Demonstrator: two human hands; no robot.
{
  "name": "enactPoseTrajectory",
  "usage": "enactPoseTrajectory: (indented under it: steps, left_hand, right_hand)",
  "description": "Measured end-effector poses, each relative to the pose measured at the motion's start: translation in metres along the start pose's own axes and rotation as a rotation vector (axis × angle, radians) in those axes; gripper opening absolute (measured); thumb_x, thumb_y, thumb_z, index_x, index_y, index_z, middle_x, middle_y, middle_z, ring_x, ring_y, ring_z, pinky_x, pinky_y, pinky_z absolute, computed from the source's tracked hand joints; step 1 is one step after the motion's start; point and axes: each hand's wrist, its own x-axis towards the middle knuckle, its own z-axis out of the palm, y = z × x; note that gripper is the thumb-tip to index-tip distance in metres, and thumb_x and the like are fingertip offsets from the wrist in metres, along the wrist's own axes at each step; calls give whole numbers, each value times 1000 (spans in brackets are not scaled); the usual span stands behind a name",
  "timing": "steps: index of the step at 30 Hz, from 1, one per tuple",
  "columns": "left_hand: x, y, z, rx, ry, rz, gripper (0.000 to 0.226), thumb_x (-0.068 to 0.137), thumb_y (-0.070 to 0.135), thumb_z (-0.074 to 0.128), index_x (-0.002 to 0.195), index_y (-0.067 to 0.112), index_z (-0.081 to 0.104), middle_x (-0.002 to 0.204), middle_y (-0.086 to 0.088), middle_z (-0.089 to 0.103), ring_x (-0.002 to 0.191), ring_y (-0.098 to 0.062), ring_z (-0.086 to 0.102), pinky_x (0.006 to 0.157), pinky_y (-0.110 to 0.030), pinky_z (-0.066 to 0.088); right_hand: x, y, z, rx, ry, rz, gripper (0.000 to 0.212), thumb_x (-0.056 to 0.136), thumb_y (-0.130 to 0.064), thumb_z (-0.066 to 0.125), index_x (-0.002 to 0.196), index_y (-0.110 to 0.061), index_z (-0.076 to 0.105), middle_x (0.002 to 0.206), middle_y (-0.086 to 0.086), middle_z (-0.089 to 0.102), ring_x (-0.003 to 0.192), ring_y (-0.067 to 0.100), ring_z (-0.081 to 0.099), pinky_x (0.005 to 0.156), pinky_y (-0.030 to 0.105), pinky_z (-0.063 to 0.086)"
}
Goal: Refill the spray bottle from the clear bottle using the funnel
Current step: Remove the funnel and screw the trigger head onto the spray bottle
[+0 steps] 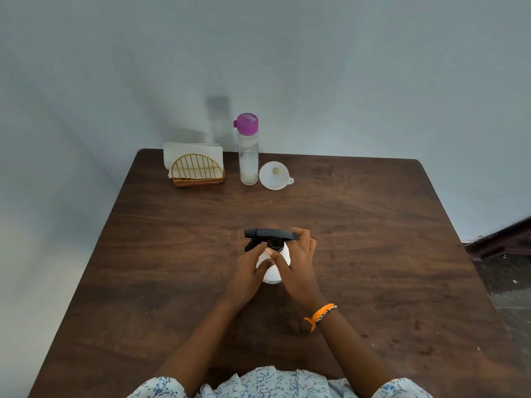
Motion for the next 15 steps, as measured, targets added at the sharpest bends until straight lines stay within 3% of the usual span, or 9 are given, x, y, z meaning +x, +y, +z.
enactPoseTrajectory:
  steps: [2, 4, 7, 9, 11, 13, 15]
  left_hand:
    - [2, 1, -3, -12, -39, -39, 36, 88, 19, 52, 123, 10, 56, 122, -4, 62, 112, -14, 56, 92, -22, 44]
    - [5, 4, -8, -14, -98, -64, 37, 89, 23, 52, 125, 16, 54, 124, -1, 60, 112, -10, 54, 90, -15, 39]
    - [10, 4, -11, -20, -172, -113, 35, 89, 29, 53, 123, 27, 51, 123, 8, 55, 110, -2, 49, 89, -8, 36]
    - [14, -1, -11, 11, -167, -154, 42, 91, 27, 52, 133, 21, 47, 135, 6, 48, 122, -8, 44, 100, -19, 35]
    - [18, -5, -11, 59, -154, -138, 39, 93, 18, 51, 132, 15, 48, 135, 5, 48, 124, -11, 44, 103, -16, 34]
    - [17, -1, -10, 71, -131, -103, 34, 92, 9, 51, 125, 12, 53, 126, 6, 53, 118, -10, 48, 96, -9, 35]
    - [16, -3, -7, 73, -97, -92, 33, 92, 8, 51, 125, 9, 54, 127, 1, 56, 119, -14, 50, 101, -22, 39]
  right_hand:
    - [10, 1, -13, 5, -103, -97, 44, 80, -51, 48, 114, -25, 58, 121, -8, 31, 112, 12, 27, 95, 27, 29]
    - [23, 1, -24, 41, -311, -120, 37, 83, -39, 59, 119, -36, 50, 129, -6, 30, 118, 16, 26, 99, 28, 27]
    - [39, 5, -31, 120, -523, -68, 37, 84, -27, 62, 118, -28, 48, 126, -7, 37, 122, 20, 28, 102, 30, 30]
    - [37, 6, -23, 133, -437, -70, 29, 84, -32, 57, 111, -28, 48, 110, -17, 38, 112, 13, 32, 95, 18, 33]
    - [28, 5, -10, 128, -282, -83, 27, 83, -42, 51, 107, -30, 47, 104, -23, 35, 103, 4, 32, 85, 9, 33]
    - [20, 5, 0, 95, -151, -89, 38, 82, -49, 44, 109, -24, 51, 102, -18, 36, 98, 2, 33, 80, 7, 33]
    - [18, 4, 6, 39, -71, -79, 47, 83, -50, 40, 112, -15, 54, 105, -11, 36, 98, 7, 33, 81, 10, 33]
